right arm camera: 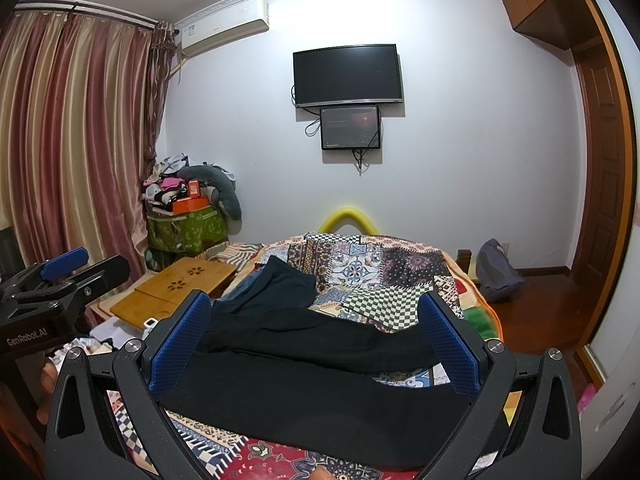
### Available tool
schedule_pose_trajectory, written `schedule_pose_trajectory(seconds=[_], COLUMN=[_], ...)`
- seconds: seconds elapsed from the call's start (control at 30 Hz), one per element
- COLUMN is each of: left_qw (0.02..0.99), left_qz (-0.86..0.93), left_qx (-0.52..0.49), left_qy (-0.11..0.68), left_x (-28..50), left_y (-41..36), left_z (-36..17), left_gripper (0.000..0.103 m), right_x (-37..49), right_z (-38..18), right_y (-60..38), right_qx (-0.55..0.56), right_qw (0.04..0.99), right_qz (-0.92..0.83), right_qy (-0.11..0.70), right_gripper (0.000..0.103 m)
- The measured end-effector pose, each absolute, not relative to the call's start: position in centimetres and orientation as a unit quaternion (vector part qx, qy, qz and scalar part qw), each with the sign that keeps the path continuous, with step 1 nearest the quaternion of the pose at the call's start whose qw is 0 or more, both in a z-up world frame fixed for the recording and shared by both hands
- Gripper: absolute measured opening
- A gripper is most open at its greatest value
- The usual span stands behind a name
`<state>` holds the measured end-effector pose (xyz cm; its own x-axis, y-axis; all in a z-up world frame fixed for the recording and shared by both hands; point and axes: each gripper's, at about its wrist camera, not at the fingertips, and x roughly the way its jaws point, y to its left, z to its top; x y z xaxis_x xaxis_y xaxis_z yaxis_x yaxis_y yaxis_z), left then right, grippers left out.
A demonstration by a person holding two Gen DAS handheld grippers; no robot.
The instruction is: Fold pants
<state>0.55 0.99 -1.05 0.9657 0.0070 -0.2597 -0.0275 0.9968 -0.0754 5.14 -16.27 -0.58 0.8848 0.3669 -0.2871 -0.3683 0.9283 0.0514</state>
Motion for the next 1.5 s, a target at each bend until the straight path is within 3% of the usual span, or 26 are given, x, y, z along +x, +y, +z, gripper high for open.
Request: schedule_pose_trajectory(seconds=[0.53,0.83,1.23,1.5], left_qw=[0.982,0.968,0.926,0.881], left_qz=[0.001,0.093,0.104,0.090], left_qx=[-0.061,-0.038,-0.045,-0.057], left_qy=[0.176,0.230,0.361,0.461], left_x=[5.3,13.8,26.3,33.3], left_y=[3.4,9.1,18.9,22.5], left_z=[-2.9,-5.9,-14.3,-22.3], left_gripper=[0.103,0.103,0.103,0.079], right_x=[7.5,13.3,23.9,30.8], right_z=[-1.8,-4.2,-10.1,-15.4], right_y=[-15.8,-15.5,-14.3,-13.3], right_qx=[-0.015,-0.026,-0.064,-0.094], right_qw=[0.970,0.966,0.938,0.892], right_qz=[0.185,0.187,0.224,0.254], right_qy=[0.158,0.176,0.258,0.360], right_gripper=[0.103,0.103,0.103,0.101])
